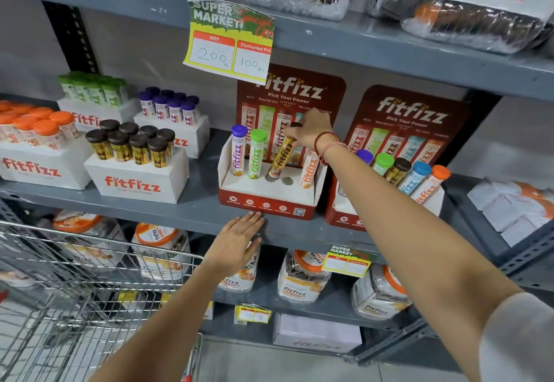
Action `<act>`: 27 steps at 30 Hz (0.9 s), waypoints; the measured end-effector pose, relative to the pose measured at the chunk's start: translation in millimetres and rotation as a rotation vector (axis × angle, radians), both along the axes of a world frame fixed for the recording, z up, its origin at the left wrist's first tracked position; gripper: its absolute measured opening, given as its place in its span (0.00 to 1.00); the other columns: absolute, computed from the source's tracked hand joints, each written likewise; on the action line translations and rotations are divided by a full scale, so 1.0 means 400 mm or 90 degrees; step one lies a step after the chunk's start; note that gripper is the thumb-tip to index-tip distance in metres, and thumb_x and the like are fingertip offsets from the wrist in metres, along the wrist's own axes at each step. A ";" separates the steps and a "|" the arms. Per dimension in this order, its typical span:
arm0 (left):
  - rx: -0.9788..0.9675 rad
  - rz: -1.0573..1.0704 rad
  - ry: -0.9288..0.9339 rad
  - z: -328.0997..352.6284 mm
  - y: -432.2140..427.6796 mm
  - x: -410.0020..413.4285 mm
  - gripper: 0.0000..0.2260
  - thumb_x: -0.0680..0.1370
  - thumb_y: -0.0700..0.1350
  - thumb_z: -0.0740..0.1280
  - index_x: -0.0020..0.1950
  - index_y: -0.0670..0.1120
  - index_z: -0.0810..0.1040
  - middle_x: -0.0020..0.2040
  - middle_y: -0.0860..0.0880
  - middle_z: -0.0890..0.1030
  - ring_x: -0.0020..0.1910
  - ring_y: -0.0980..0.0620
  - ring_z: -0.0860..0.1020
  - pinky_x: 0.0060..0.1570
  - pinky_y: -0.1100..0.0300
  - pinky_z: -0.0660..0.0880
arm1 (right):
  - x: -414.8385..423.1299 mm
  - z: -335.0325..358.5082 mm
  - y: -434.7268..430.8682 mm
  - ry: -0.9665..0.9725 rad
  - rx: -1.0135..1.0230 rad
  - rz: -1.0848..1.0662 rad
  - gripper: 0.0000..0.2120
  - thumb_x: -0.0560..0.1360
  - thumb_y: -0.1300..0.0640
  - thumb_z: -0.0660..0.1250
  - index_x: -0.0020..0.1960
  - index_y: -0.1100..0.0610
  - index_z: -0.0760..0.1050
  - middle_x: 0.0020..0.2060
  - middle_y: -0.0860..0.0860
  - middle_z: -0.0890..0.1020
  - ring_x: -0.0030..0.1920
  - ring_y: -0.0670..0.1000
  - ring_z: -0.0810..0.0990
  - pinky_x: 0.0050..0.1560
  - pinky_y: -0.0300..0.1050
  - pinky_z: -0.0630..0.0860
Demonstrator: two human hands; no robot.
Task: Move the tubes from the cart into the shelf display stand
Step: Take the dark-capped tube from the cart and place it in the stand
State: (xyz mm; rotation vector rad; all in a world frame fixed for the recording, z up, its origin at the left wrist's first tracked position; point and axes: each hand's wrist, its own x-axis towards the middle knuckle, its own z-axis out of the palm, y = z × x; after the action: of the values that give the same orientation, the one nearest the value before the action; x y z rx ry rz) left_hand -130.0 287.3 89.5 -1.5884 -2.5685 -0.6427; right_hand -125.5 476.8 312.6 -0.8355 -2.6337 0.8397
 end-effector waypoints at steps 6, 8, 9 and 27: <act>0.007 0.004 0.004 -0.002 0.000 0.000 0.21 0.81 0.50 0.55 0.73 0.46 0.58 0.75 0.48 0.61 0.74 0.53 0.56 0.73 0.56 0.49 | -0.012 -0.001 0.000 -0.014 0.017 0.004 0.14 0.71 0.58 0.68 0.31 0.56 0.65 0.25 0.48 0.76 0.43 0.49 0.80 0.34 0.39 0.71; 0.002 0.008 0.006 -0.005 0.000 -0.001 0.21 0.81 0.50 0.54 0.73 0.47 0.58 0.75 0.49 0.61 0.74 0.53 0.56 0.73 0.56 0.49 | -0.013 -0.004 -0.002 -0.028 0.048 0.011 0.14 0.72 0.56 0.67 0.32 0.57 0.66 0.24 0.47 0.76 0.43 0.49 0.77 0.32 0.37 0.69; 0.000 0.008 0.006 -0.007 0.000 -0.002 0.21 0.81 0.50 0.54 0.73 0.47 0.58 0.75 0.49 0.61 0.74 0.53 0.56 0.73 0.56 0.49 | -0.015 -0.008 -0.001 -0.033 0.054 0.015 0.12 0.72 0.56 0.67 0.33 0.59 0.69 0.25 0.48 0.76 0.42 0.49 0.78 0.31 0.36 0.68; 0.043 0.013 -0.032 0.029 -0.020 0.012 0.16 0.80 0.46 0.59 0.67 0.46 0.70 0.69 0.47 0.71 0.71 0.50 0.65 0.69 0.52 0.61 | -0.014 -0.069 -0.009 -0.033 0.107 0.100 0.21 0.68 0.47 0.73 0.53 0.60 0.75 0.43 0.52 0.76 0.43 0.50 0.74 0.37 0.39 0.69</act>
State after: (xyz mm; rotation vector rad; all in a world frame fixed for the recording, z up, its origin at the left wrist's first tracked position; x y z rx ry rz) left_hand -125.1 279.1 101.3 -1.5435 -2.5646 -0.7694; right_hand -131.1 473.0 284.9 -0.6216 -2.7972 0.6279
